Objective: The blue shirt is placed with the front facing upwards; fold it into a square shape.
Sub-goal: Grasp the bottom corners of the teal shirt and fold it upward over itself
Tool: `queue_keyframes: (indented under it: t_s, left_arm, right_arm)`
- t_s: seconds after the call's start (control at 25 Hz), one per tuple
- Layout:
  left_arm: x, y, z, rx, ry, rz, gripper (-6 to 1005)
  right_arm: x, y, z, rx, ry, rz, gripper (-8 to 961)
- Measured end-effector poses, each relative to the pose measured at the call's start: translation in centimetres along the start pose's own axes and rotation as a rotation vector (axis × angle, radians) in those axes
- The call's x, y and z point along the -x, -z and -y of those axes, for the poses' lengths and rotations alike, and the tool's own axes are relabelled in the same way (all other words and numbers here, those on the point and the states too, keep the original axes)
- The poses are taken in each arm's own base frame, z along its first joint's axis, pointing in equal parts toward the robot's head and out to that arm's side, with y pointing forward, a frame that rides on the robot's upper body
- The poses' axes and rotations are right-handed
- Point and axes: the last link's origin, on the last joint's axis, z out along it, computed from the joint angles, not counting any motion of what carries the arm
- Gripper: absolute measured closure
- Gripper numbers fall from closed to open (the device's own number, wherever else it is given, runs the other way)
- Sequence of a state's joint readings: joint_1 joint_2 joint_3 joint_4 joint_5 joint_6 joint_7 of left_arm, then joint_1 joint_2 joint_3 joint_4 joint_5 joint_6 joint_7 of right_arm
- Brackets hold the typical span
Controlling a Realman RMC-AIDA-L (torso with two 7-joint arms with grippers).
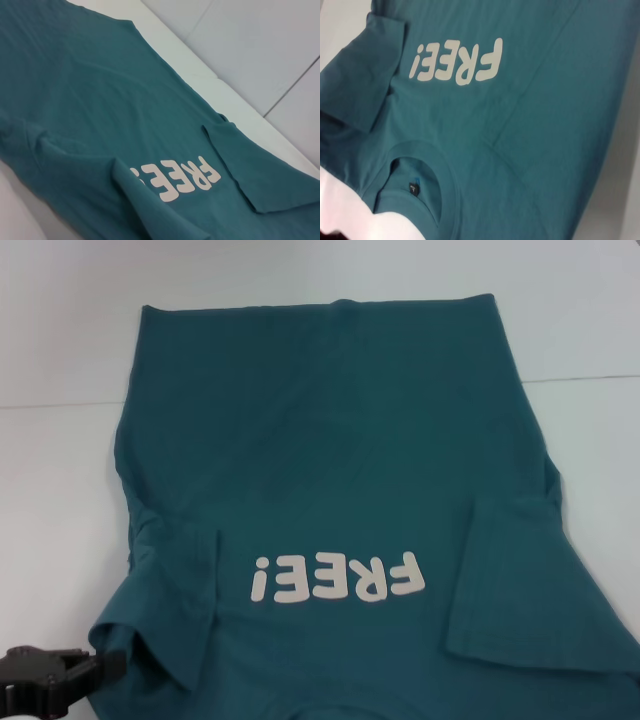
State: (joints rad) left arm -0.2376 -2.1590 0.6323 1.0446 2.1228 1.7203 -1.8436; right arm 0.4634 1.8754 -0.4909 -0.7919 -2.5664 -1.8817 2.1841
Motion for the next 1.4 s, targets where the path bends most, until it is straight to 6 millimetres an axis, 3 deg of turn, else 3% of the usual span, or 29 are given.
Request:
queue_keyframes:
  t_s: [0.36,0.84,1.4]
  left_arm:
    - [1.1,0.9,-0.7,0.024,0.023,0.015,997]
    - [2.8,2.5,-1.6,0.057,0.077,-0.01,997]
    - [4.2,3.1,-2.6,0.095,0.111,-0.015,997]
  right_arm:
    - [-3.1,0.5,0.7,0.019,-0.031,-0.014,934]
    - [-5.7,0.6,1.0,0.044,-0.055,-0.033,931]
    - [-6.7,1.2,1.2,0.043,-0.065,-0.034,928]
